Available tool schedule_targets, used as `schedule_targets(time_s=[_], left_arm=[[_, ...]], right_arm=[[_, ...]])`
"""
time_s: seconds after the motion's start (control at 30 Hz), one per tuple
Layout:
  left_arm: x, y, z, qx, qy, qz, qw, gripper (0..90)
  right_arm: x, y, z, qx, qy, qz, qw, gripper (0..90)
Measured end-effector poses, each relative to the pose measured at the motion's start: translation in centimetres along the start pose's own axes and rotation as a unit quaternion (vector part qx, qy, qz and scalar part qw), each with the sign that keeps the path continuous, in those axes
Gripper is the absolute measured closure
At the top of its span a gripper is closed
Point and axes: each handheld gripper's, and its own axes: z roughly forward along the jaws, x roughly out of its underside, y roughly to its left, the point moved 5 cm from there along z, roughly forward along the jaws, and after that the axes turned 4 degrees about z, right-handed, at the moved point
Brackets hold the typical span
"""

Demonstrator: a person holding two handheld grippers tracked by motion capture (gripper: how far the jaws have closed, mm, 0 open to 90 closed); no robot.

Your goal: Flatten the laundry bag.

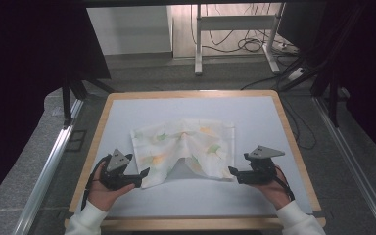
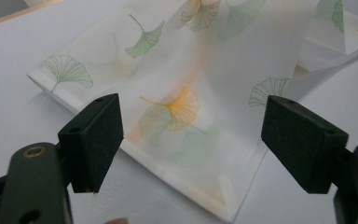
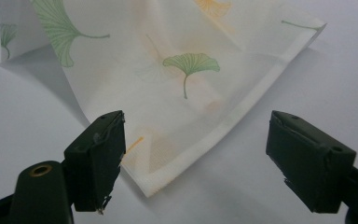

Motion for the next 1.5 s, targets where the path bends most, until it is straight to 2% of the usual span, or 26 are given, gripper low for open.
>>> schedule_targets(time_s=[0.07,0.17,0.33,0.53,0.7,0.8,0.87,0.97,1.07,1.3,1.4,1.5], left_arm=[[0.1,0.0,0.1,-0.01,0.007,0.003,0.9999,21.7],[0.2,0.0,0.5,-0.01,0.012,0.006,0.9999,22.1],[0.3,-0.2,0.7,-0.011,0.016,0.021,0.9996,22.2],[0.5,-0.4,0.6,-0.019,0.012,0.022,0.9995,22.8],[0.5,-1.2,0.4,-0.011,0.006,0.027,0.9995,23.1],[0.1,-1.4,1.0,-0.005,0.003,0.027,0.9996,23.4],[0.0,-1.5,1.3,-0.003,0.004,0.032,0.9995,23.5],[0.4,-2.1,2.0,0.003,0.018,0.051,0.9985,23.4],[0.6,-2.4,2.1,0.007,0.022,0.052,0.9984,23.7],[0.4,-2.7,2.0,0.022,0.015,0.039,0.9989,25.6],[0.3,-3.1,2.0,0.024,0.009,0.036,0.999,26.4],[0.2,-3.4,2.3,0.023,0.014,0.035,0.999,27.4]], right_arm=[[0.1,-0.1,0.1,0.003,0.0,0.004,1.0,19.9],[0.3,-0.1,0.0,-0.002,-0.002,0.008,1.0,19.9],[0.4,0.0,-0.1,0.001,-0.001,-0.005,1.0,20.0],[0.6,0.6,-0.4,0.01,0.003,-0.021,0.9997,20.1],[0.7,1.3,-0.7,0.011,0.005,-0.035,0.9993,20.1],[0.6,1.4,-0.4,0.006,0.007,-0.035,0.9993,20.1],[0.5,1.4,0.0,0.003,0.009,-0.038,0.9992,20.1],[0.3,1.6,0.2,0.0,0.01,-0.043,0.999,21.0],[0.2,2.1,0.5,-0.005,0.011,-0.047,0.9988,21.9],[0.1,2.5,0.5,-0.014,0.013,-0.052,0.9985,26.8],[0.1,2.7,0.8,-0.018,0.016,-0.053,0.9983,29.4],[0.0,3.0,1.1,-0.023,0.02,-0.052,0.9981,30.5]])
